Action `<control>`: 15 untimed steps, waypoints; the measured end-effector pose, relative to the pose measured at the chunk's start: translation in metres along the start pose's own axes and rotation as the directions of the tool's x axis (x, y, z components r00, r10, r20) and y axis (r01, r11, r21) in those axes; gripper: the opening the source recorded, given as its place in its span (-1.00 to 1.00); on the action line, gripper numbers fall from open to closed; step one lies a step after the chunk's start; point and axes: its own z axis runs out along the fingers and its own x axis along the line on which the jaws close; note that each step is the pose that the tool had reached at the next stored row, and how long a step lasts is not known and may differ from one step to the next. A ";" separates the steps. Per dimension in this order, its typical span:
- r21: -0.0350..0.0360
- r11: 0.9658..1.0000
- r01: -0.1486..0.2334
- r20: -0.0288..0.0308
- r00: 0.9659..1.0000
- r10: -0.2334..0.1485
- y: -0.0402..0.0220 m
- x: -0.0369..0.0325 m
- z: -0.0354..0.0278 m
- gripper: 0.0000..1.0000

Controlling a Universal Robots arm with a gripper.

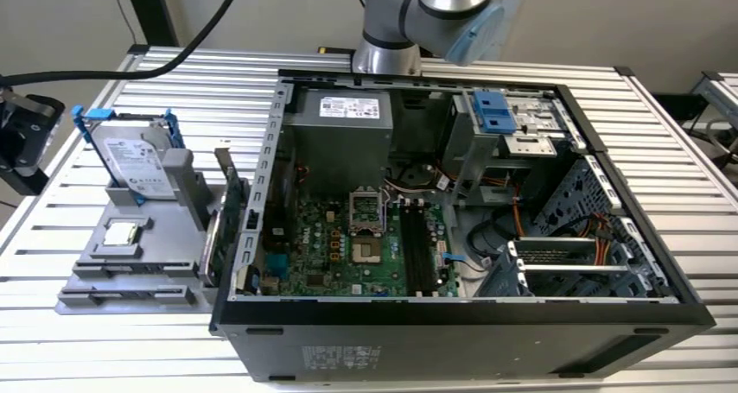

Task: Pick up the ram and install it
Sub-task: 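Pick up the ram and move it above insertion slot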

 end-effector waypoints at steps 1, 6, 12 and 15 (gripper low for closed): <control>0.000 1.000 0.000 0.000 1.000 0.000 0.0000 0.0000 0.0000 -1.00; 0.000 1.000 0.000 0.001 1.000 0.000 0.0001 0.0000 -0.0001 -1.00; 0.000 1.000 0.000 0.002 1.000 0.000 0.0000 -0.0001 -0.0001 -1.00; 0.000 1.000 0.000 0.003 1.000 0.000 0.0001 0.0000 -0.0001 -1.00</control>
